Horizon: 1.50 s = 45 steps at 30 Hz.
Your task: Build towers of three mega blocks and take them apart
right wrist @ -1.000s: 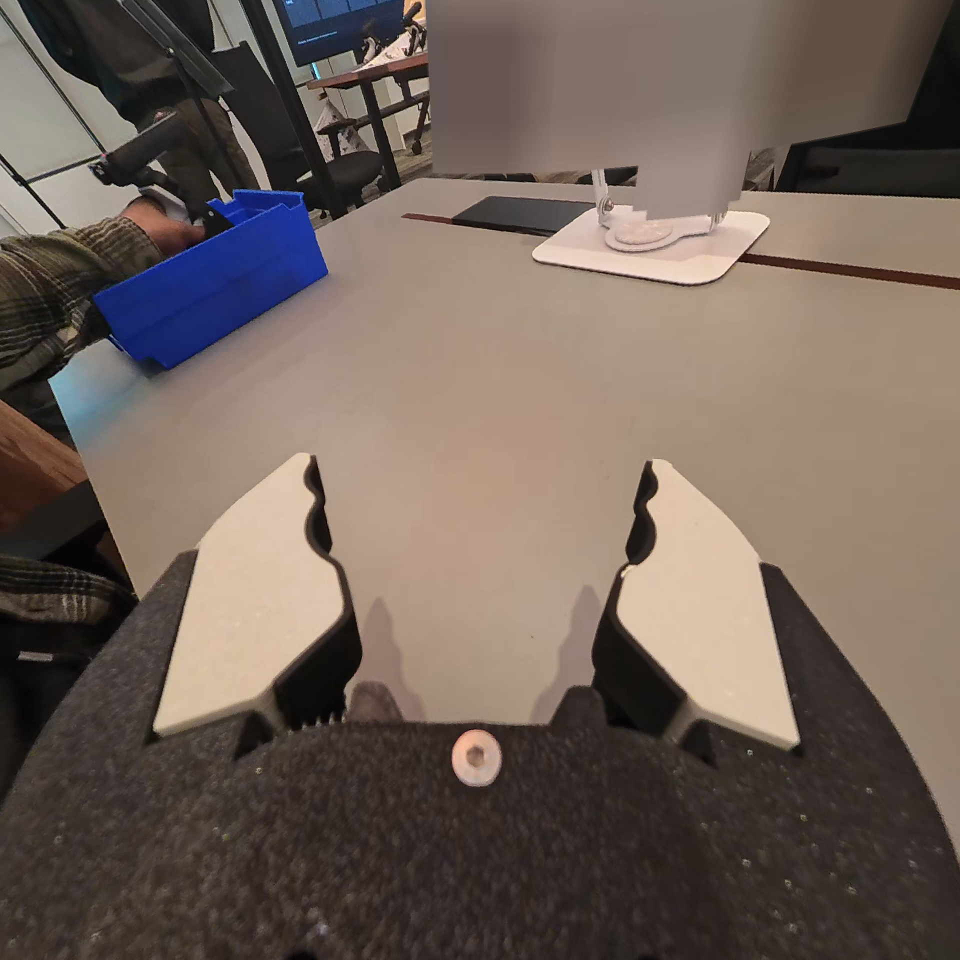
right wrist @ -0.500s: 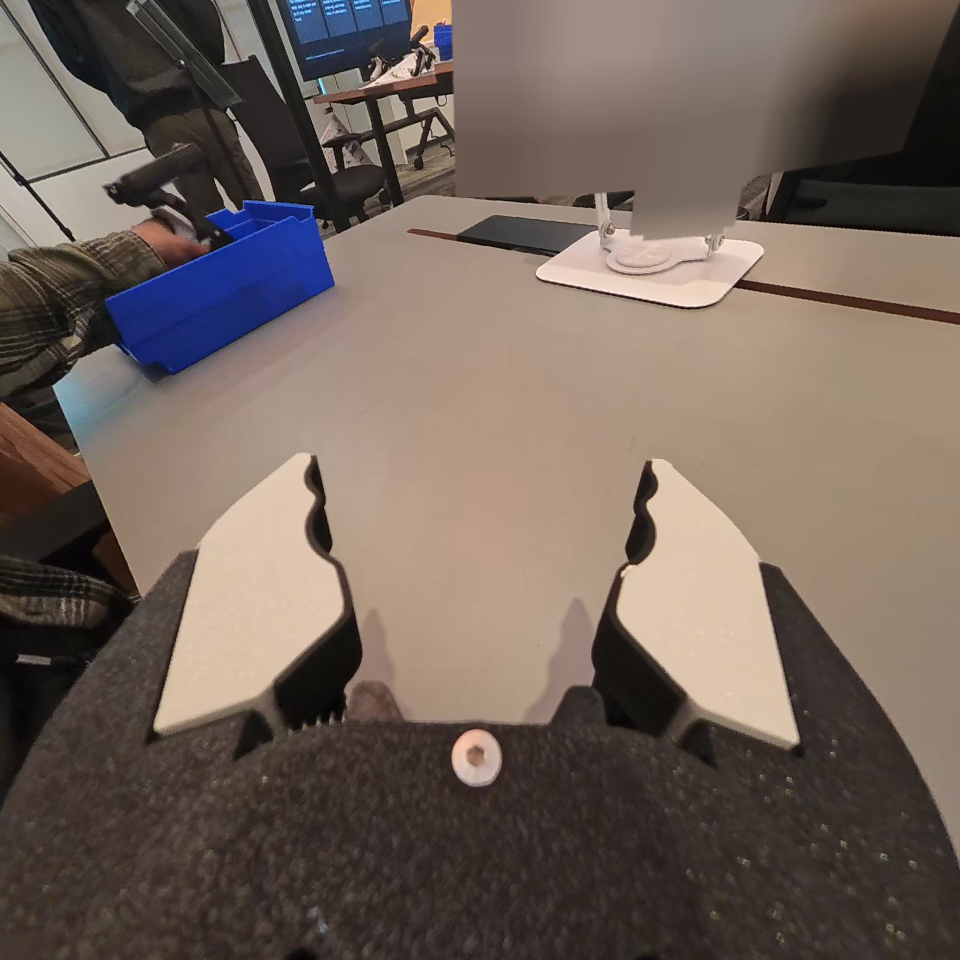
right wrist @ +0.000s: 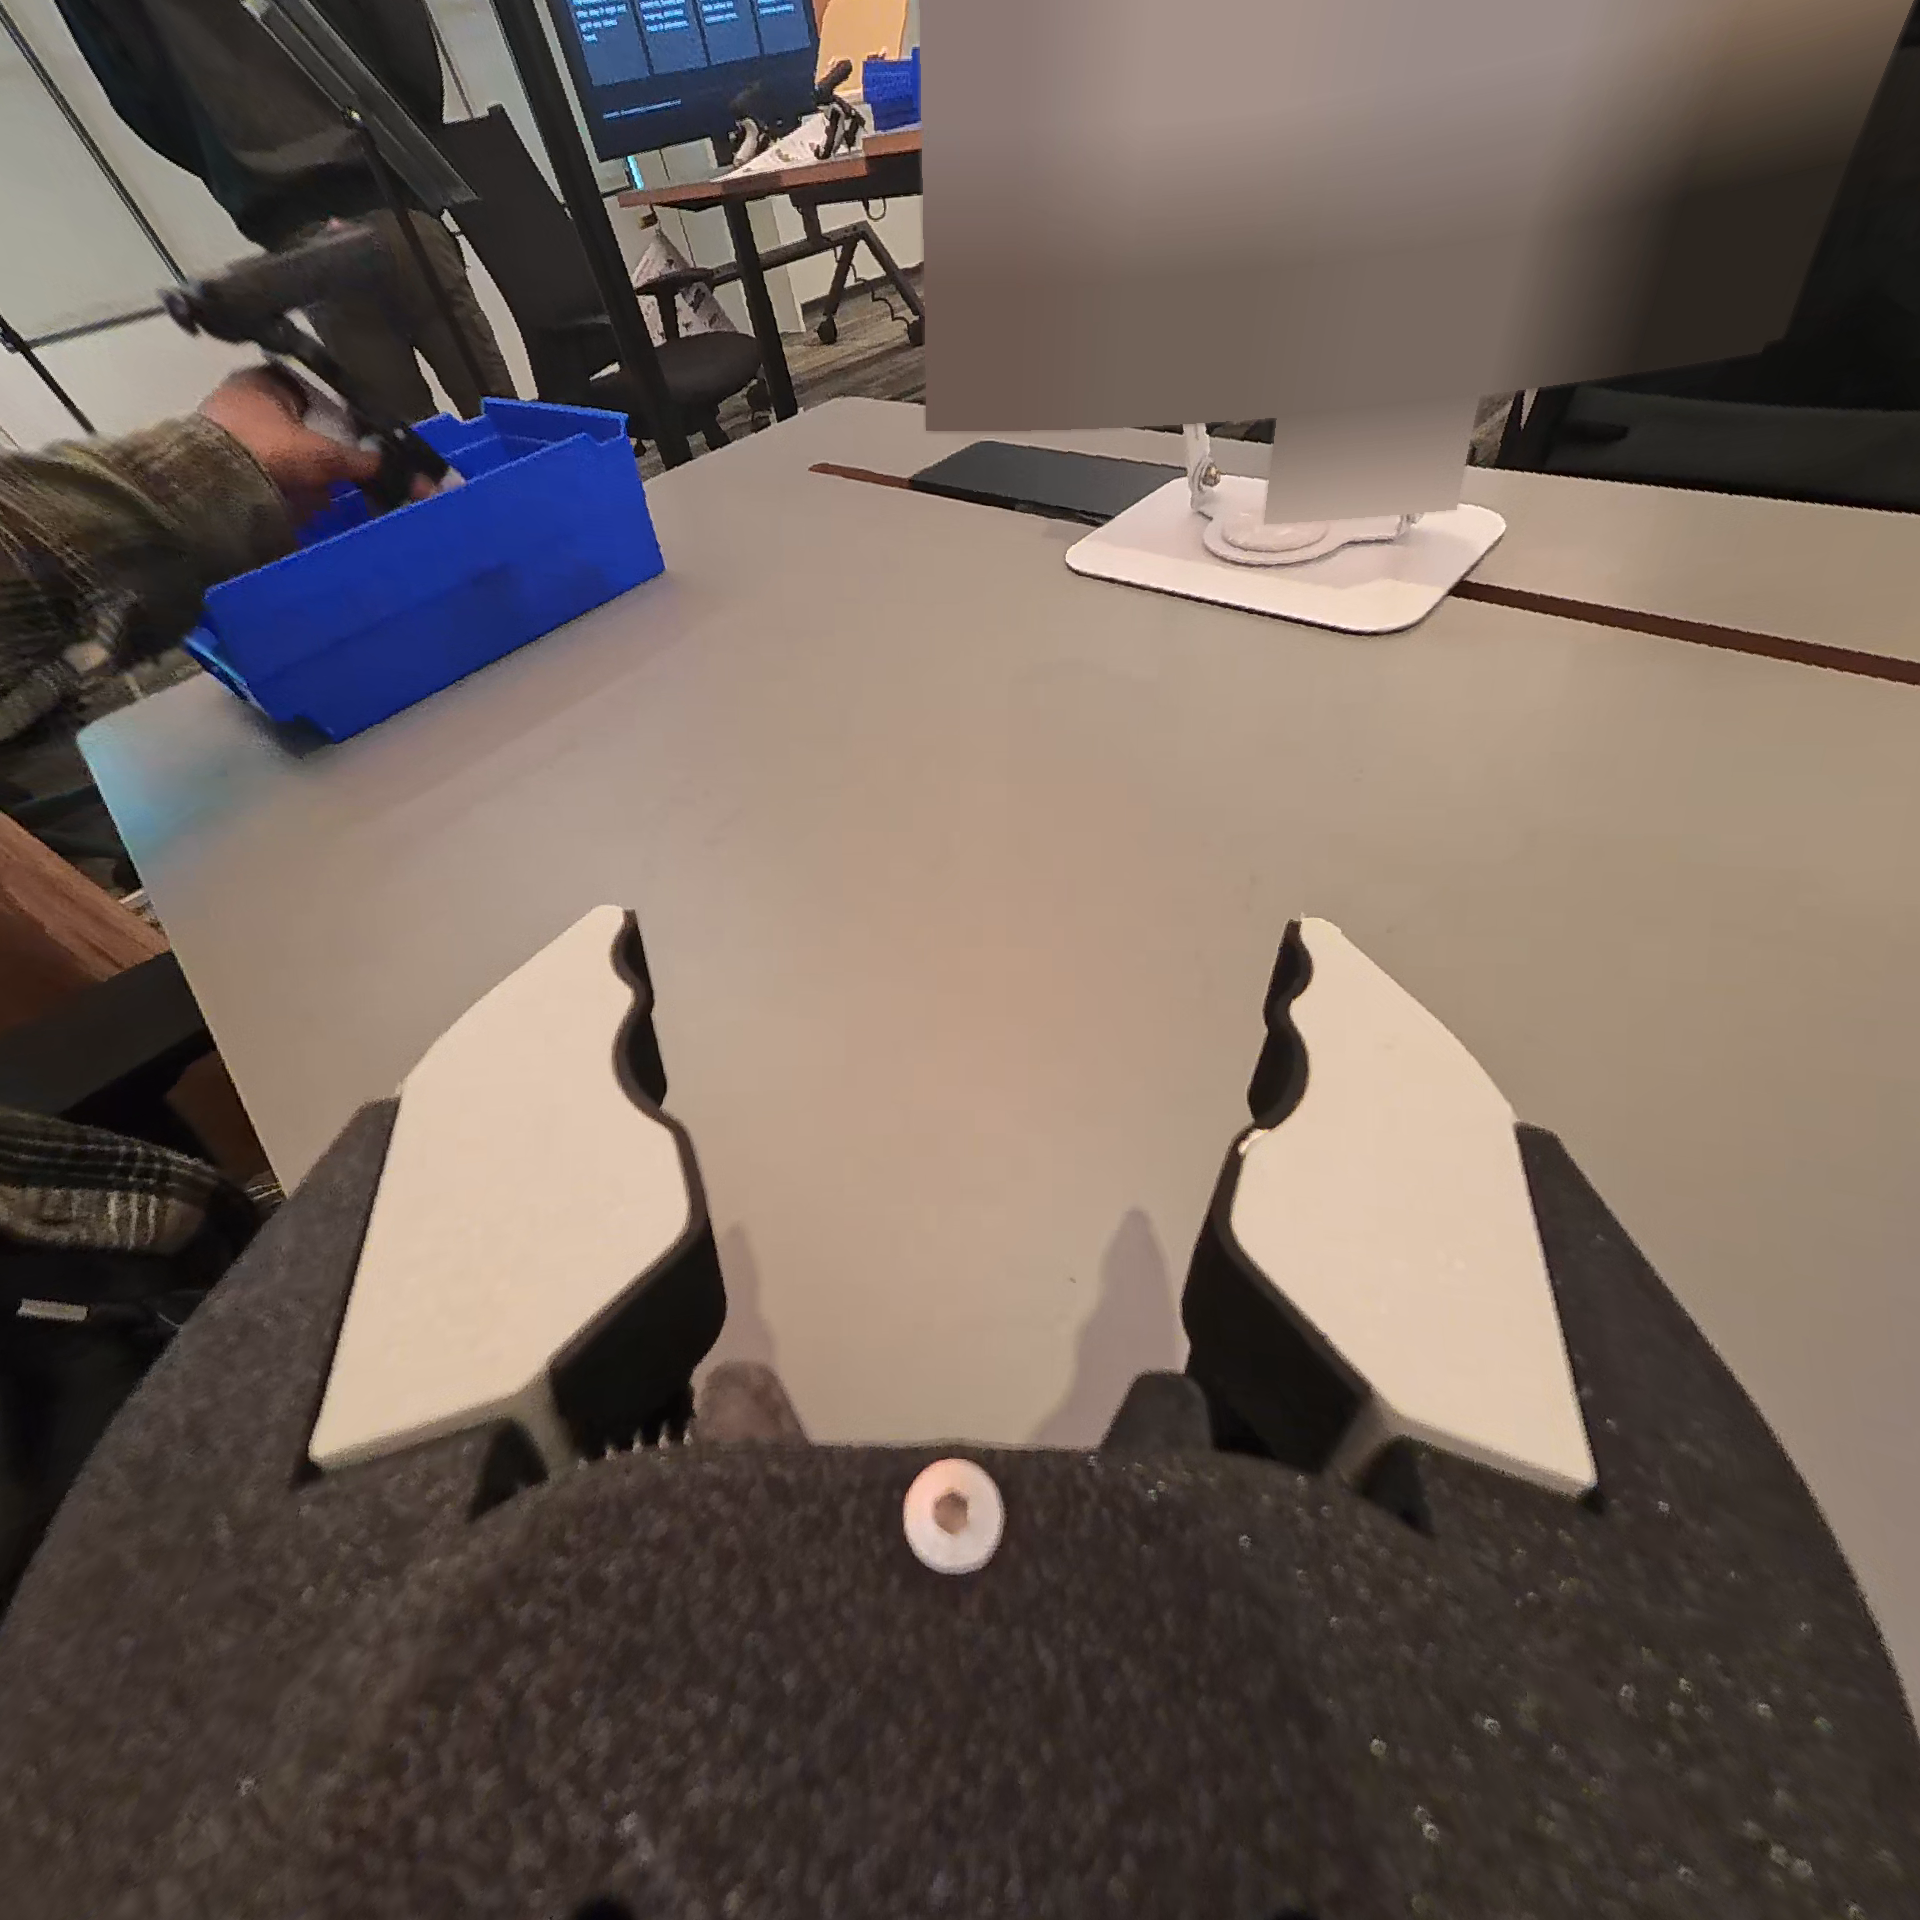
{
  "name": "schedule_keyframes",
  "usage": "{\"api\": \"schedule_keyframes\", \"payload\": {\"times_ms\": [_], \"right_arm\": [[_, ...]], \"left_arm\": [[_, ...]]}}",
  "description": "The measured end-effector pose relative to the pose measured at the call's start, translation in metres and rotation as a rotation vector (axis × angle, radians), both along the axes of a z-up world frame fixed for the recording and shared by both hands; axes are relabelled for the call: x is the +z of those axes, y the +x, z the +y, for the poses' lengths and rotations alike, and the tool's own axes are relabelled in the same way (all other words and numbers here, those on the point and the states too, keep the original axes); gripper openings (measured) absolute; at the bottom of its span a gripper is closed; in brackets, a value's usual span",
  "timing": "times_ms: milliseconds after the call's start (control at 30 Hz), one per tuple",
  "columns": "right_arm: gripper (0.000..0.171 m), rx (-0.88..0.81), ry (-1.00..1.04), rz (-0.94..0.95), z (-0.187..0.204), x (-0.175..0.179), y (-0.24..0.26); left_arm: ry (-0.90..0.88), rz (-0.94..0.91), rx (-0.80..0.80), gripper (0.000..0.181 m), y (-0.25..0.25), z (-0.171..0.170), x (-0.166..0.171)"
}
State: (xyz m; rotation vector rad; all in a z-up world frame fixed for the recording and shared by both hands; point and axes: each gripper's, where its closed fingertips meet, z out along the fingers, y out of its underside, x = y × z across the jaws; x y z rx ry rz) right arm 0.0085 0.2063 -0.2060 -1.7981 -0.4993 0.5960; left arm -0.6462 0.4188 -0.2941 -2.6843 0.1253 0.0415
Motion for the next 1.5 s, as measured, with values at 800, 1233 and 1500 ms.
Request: {"api": "schedule_keyframes", "payload": {"times_ms": [800, 1233, 1500], "right_arm": [[0.111, -0.058, -0.016, -0.059, -0.024, -0.002, 0.014], [0.111, -0.057, -0.028, -0.088, -0.028, -0.005, 0.017], [0.111, -0.045, -0.038, -0.096, -0.026, -0.009, 0.015]], "left_arm": [[-0.638, 0.786, -1.031, 0.028, 0.283, -0.088, 0.132], [-0.927, 0.989, -1.298, 0.028, 0.393, -0.119, 0.043], [-0.942, 1.007, -1.314, 0.028, 0.415, -0.118, 0.019]]}}
